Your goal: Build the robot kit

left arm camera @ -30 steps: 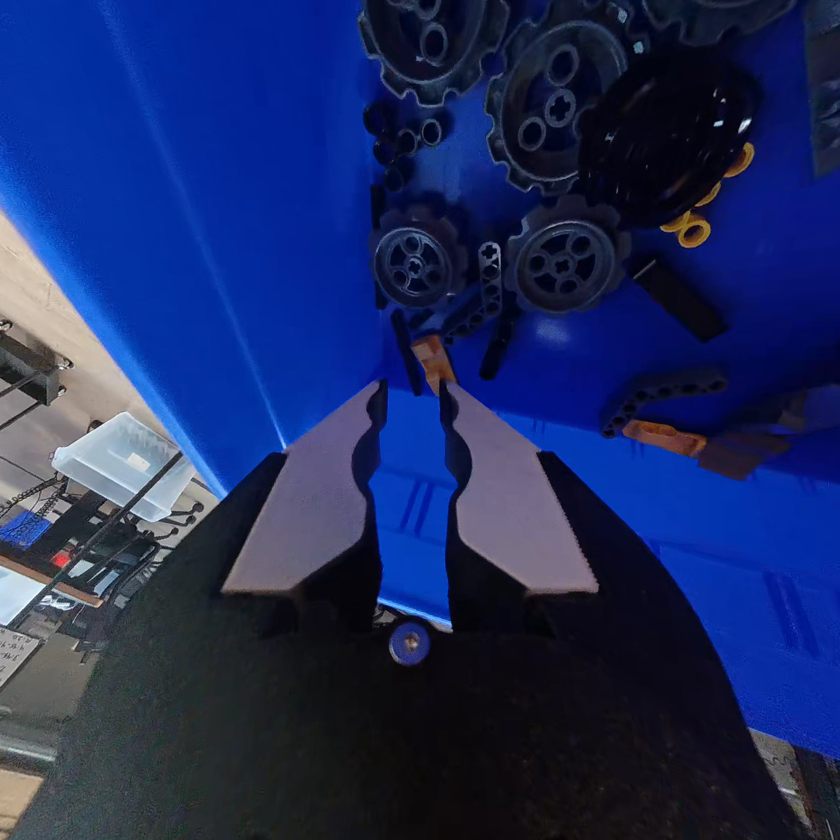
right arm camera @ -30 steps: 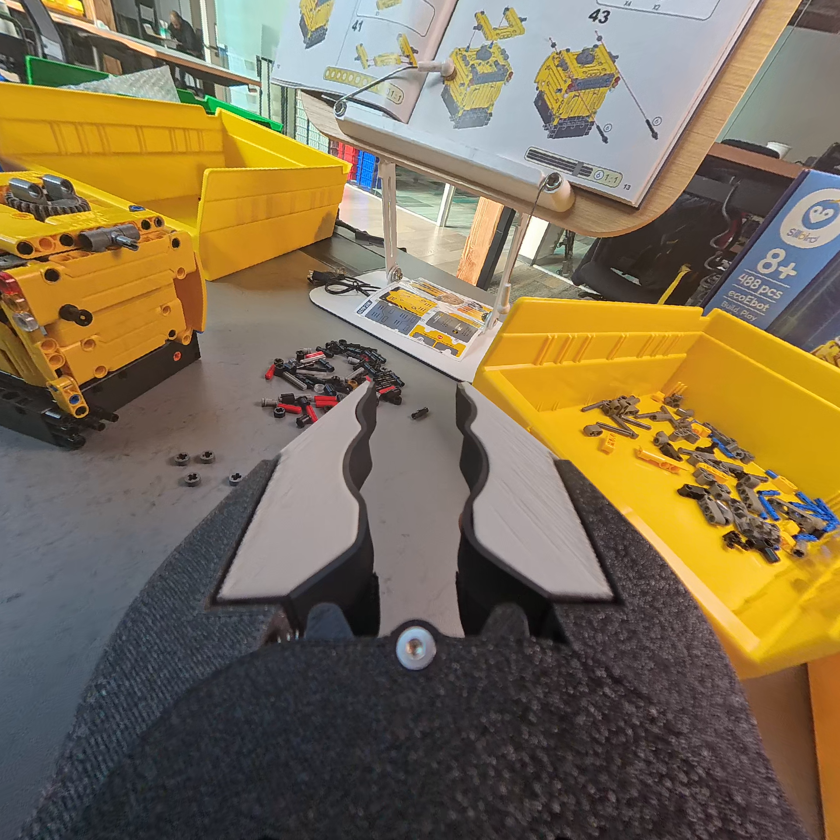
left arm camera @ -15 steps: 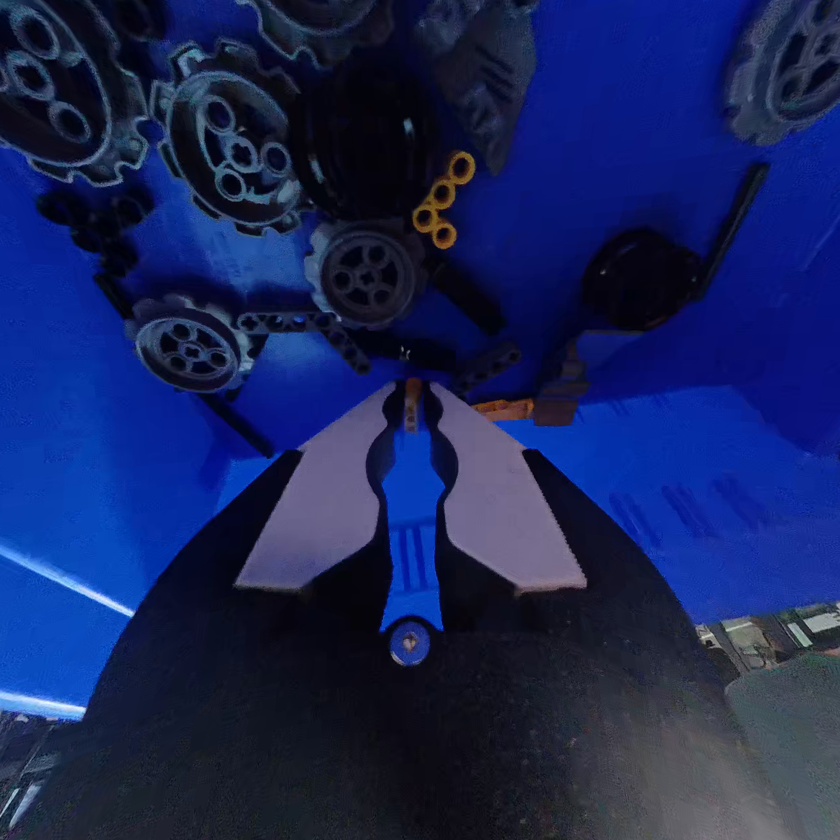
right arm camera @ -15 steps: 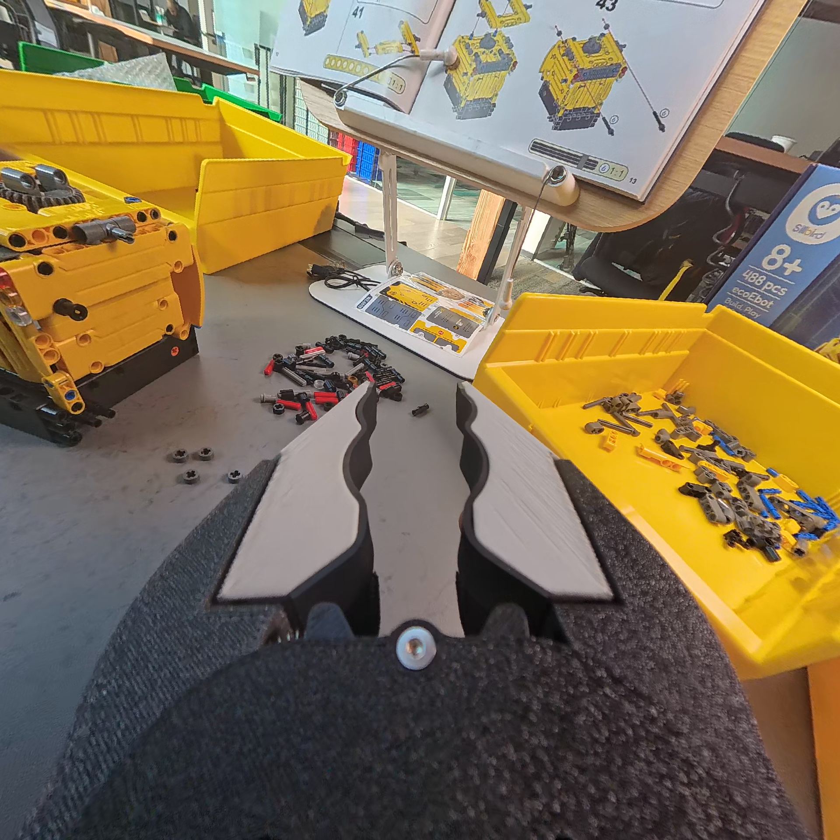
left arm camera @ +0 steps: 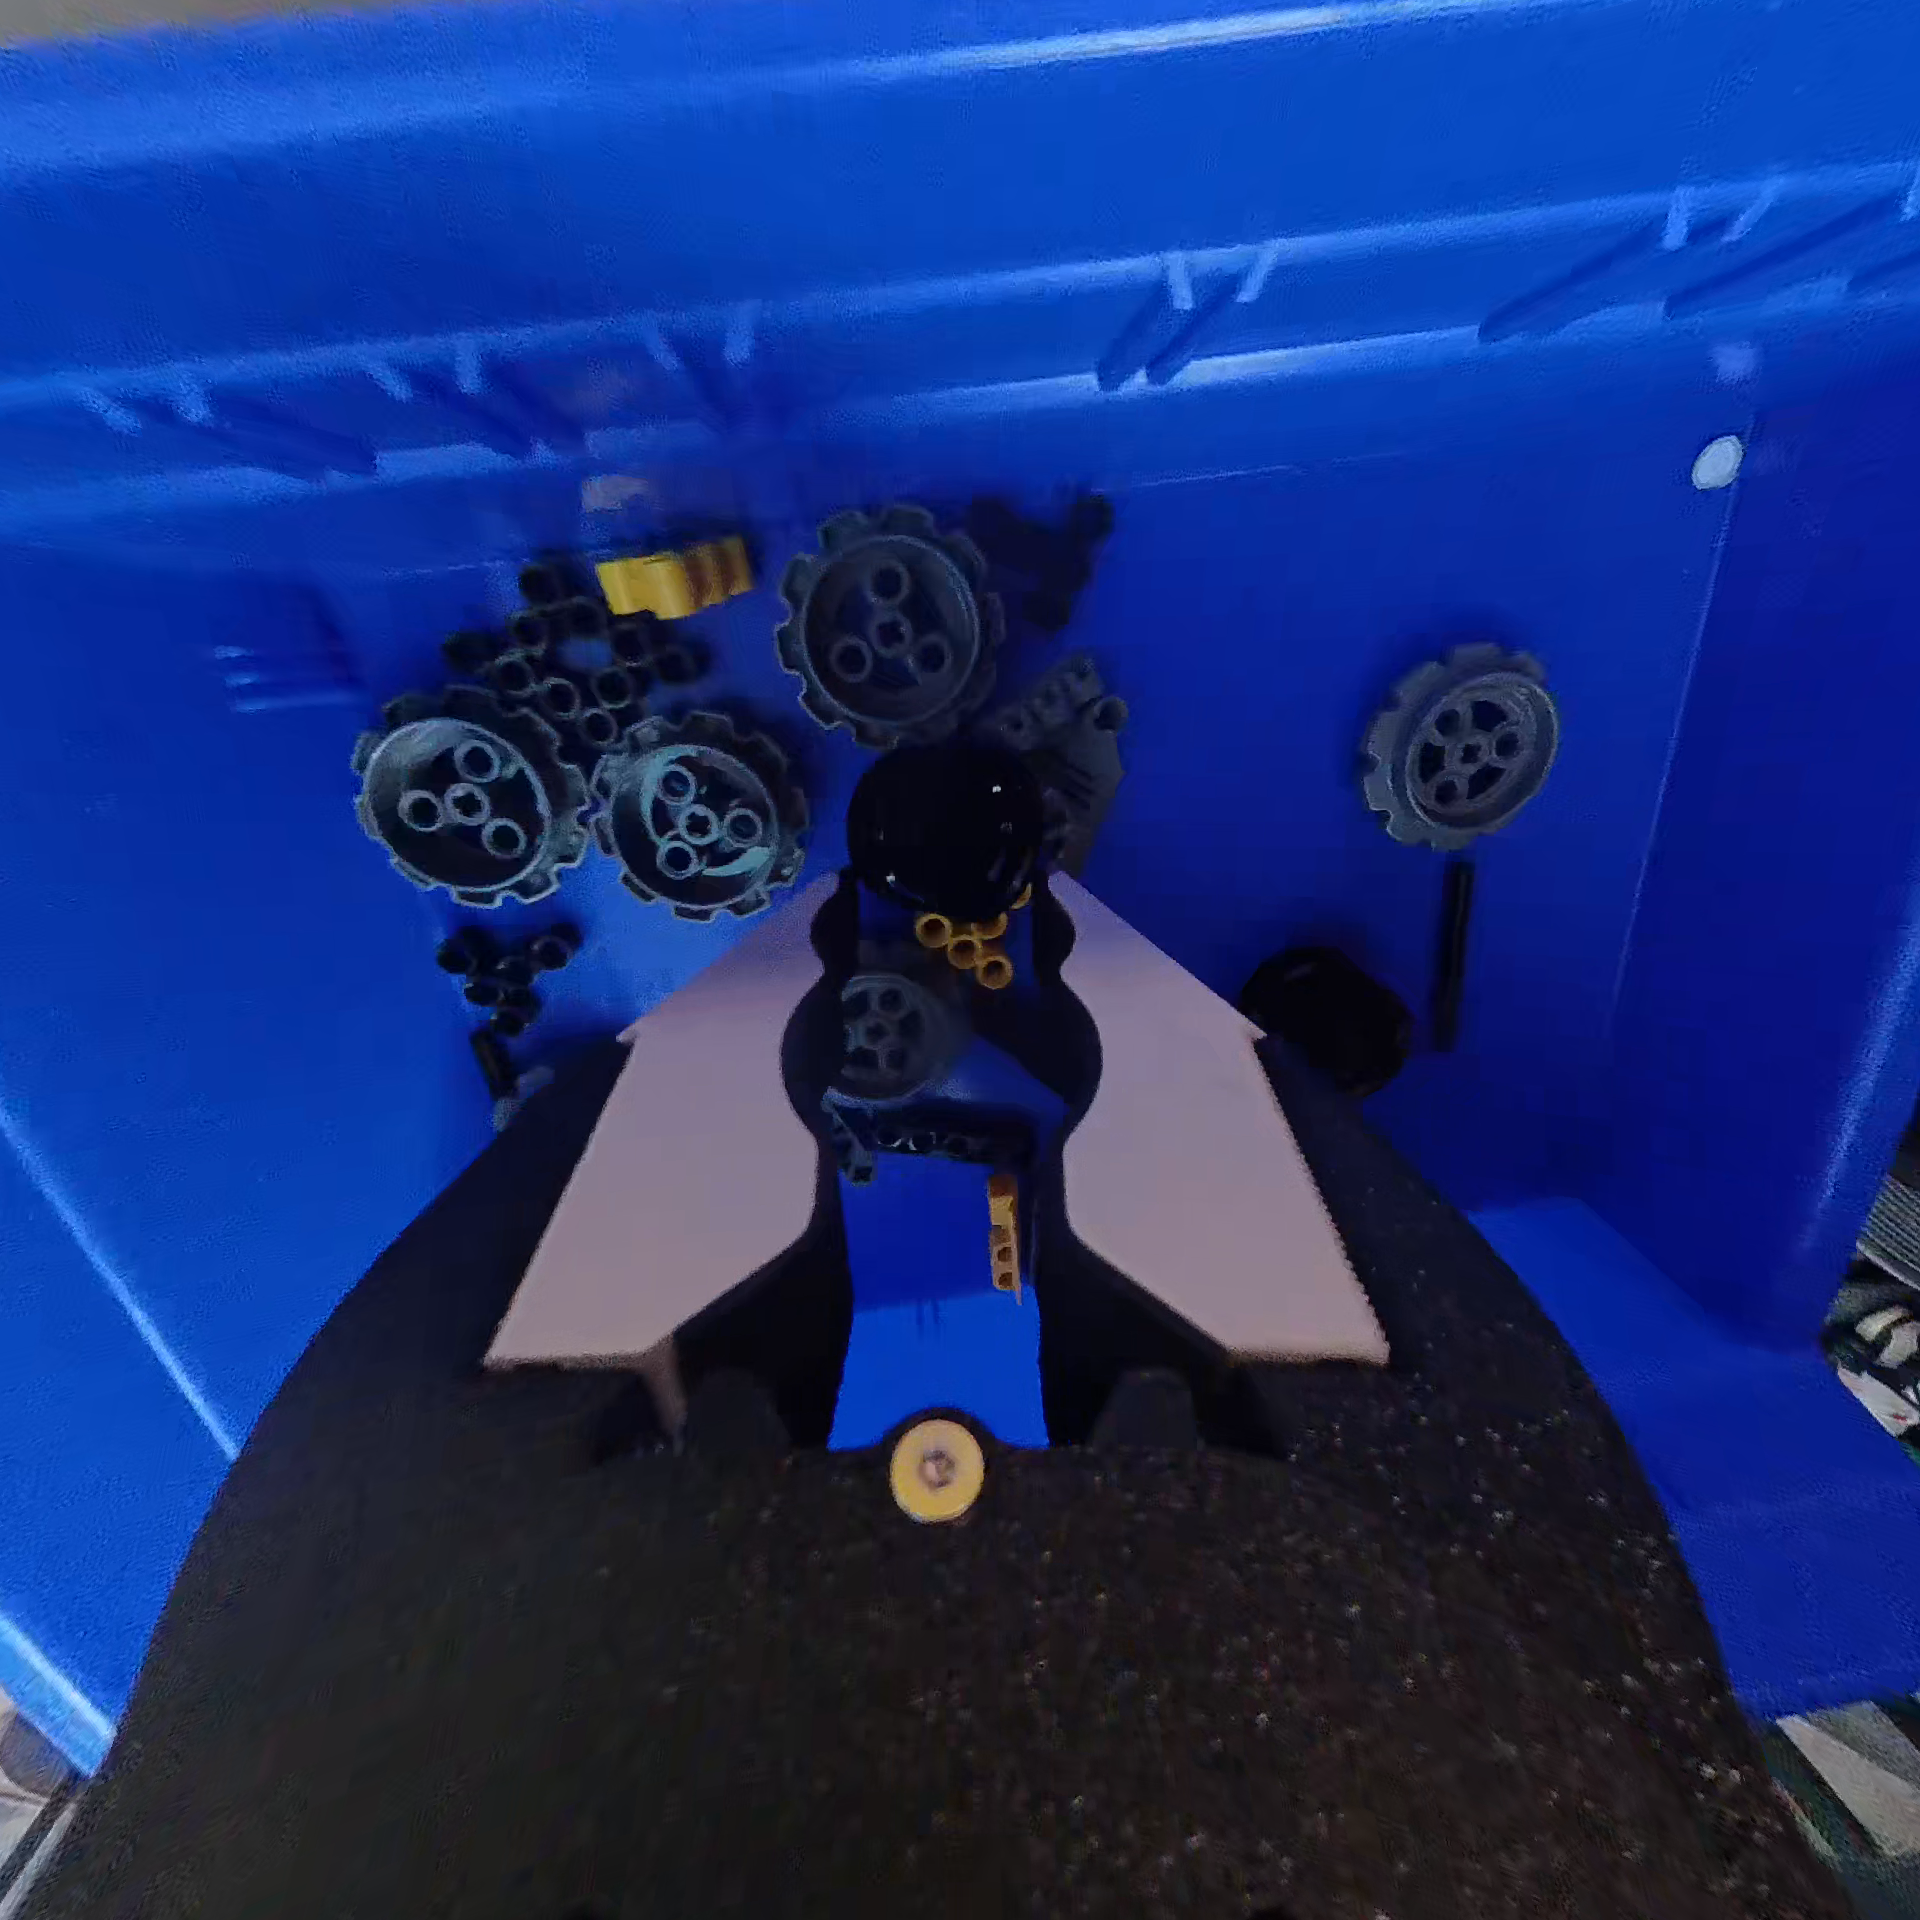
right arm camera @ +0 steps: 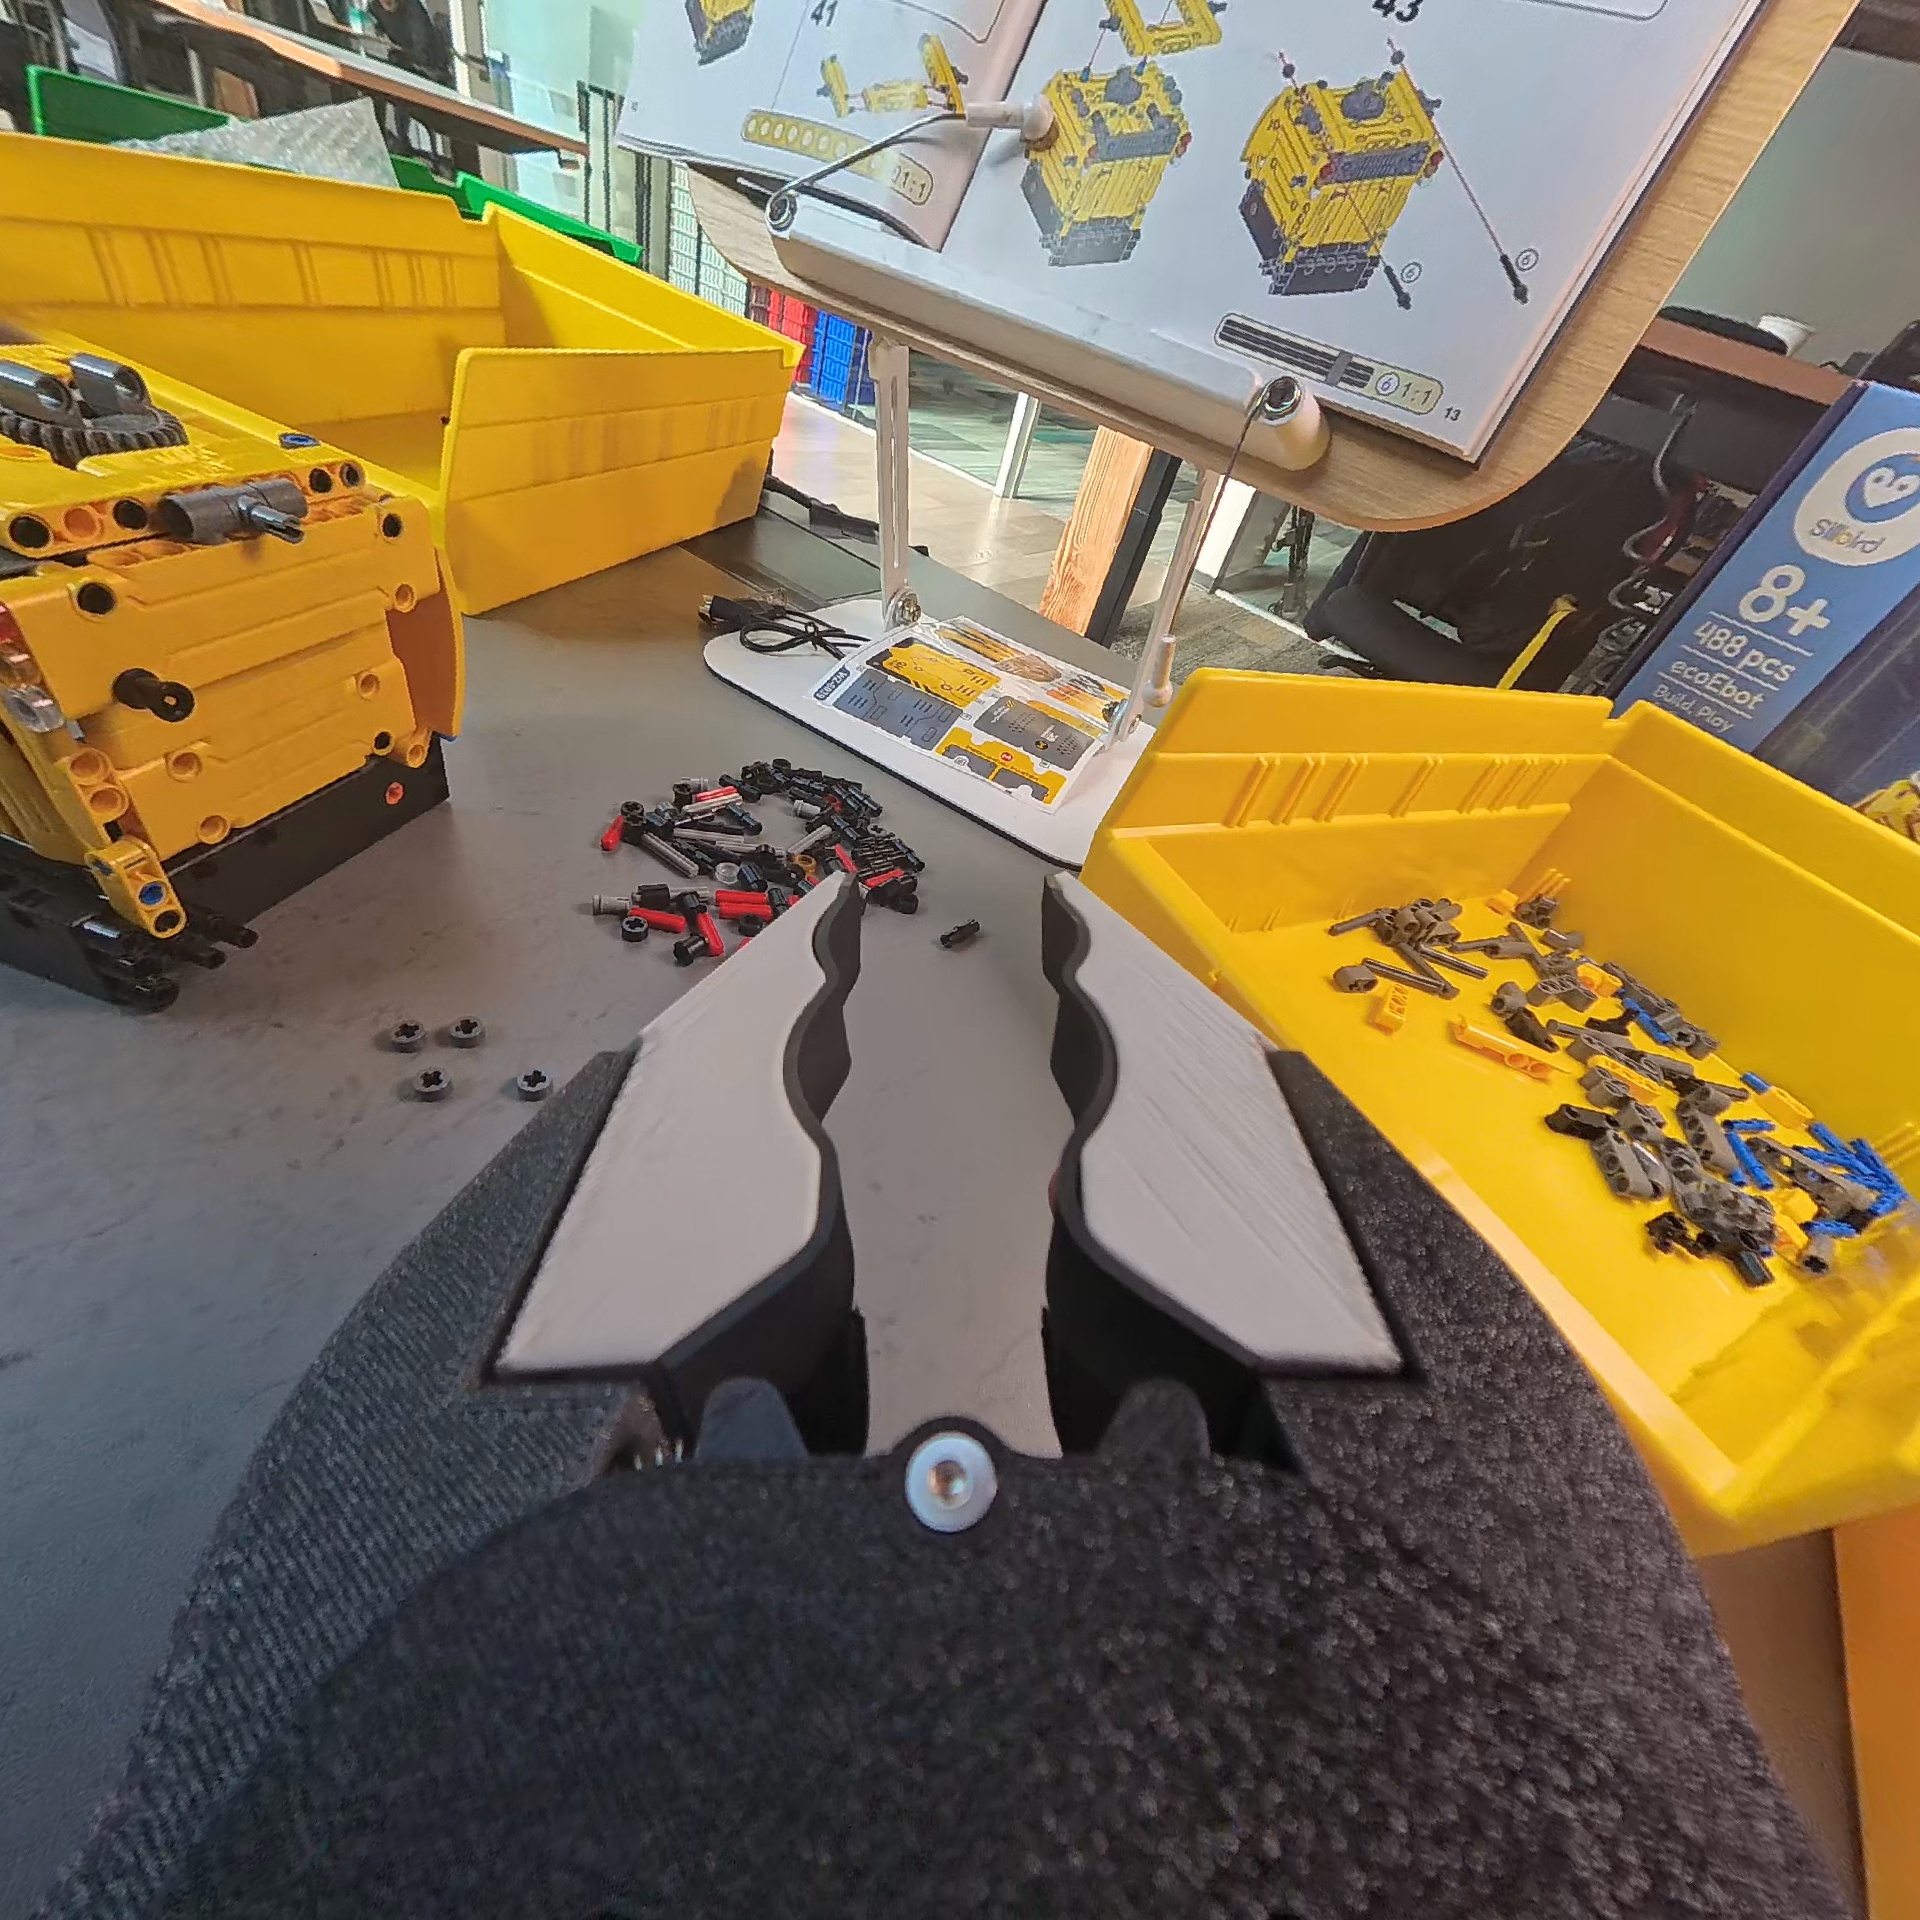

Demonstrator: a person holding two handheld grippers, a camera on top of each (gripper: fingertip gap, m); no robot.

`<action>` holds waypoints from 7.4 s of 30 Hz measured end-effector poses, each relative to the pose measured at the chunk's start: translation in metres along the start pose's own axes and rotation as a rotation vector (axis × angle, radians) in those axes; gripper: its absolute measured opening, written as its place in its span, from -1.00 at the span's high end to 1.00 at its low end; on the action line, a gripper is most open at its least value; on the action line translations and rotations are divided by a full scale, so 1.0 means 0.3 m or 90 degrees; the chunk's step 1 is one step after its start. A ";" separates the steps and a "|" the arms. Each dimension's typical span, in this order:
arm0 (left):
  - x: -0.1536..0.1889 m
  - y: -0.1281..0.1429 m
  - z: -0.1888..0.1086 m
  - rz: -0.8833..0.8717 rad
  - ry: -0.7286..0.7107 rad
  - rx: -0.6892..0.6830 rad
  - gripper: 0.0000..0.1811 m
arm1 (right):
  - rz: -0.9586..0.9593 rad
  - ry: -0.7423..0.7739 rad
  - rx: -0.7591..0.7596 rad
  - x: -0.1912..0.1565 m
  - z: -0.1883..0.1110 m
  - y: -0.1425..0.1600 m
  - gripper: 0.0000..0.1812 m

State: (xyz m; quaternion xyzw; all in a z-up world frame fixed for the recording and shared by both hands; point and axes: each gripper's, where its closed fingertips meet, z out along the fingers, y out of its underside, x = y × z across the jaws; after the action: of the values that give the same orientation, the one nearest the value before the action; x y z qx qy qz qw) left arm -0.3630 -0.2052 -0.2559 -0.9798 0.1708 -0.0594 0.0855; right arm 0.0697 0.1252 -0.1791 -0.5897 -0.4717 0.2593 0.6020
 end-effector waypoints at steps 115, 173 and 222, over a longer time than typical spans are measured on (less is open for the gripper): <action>0.120 -0.063 -0.013 0.131 -0.012 0.058 0.34 | -0.089 0.017 -0.063 -0.035 0.032 0.045 0.62; -0.173 -0.126 -0.030 0.049 -0.202 0.076 0.50 | 0.020 0.044 0.026 0.038 -0.023 -0.016 0.63; 0.572 -0.138 -0.052 0.126 -0.102 0.138 0.52 | -0.036 0.005 0.031 -0.035 -0.048 -0.022 0.61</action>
State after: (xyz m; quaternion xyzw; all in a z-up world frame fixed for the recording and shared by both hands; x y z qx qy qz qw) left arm -0.1915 -0.2283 -0.2178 -0.9448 0.2518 0.0097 0.2096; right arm 0.0763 0.1084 -0.1736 -0.5623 -0.4793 0.2512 0.6254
